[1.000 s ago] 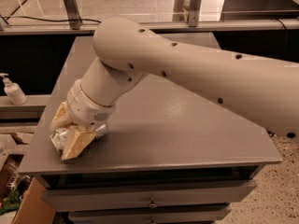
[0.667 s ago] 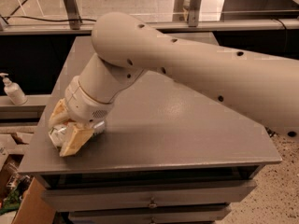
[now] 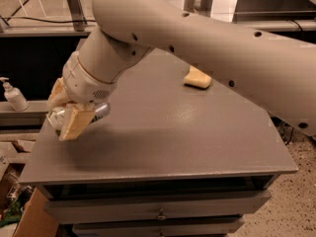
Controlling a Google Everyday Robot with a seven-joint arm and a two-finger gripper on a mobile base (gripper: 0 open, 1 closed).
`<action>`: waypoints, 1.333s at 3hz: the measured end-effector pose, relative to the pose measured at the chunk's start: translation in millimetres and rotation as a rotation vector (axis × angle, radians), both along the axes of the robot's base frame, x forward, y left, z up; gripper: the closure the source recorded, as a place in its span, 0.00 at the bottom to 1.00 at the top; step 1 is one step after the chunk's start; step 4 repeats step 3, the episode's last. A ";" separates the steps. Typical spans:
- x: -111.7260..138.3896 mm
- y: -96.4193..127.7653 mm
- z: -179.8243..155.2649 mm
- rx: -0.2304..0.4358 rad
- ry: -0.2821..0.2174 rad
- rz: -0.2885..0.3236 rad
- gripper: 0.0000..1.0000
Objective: Pick 7up can
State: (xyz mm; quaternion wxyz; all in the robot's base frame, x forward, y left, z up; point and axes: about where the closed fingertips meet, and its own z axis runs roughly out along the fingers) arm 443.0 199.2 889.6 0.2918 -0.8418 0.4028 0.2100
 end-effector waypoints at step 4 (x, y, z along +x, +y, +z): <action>48.3 -23.3 61.7 0.077 -0.067 -0.123 1.00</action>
Offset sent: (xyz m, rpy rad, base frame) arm 0.0725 -0.0482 0.0863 0.1280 -0.0734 -0.2312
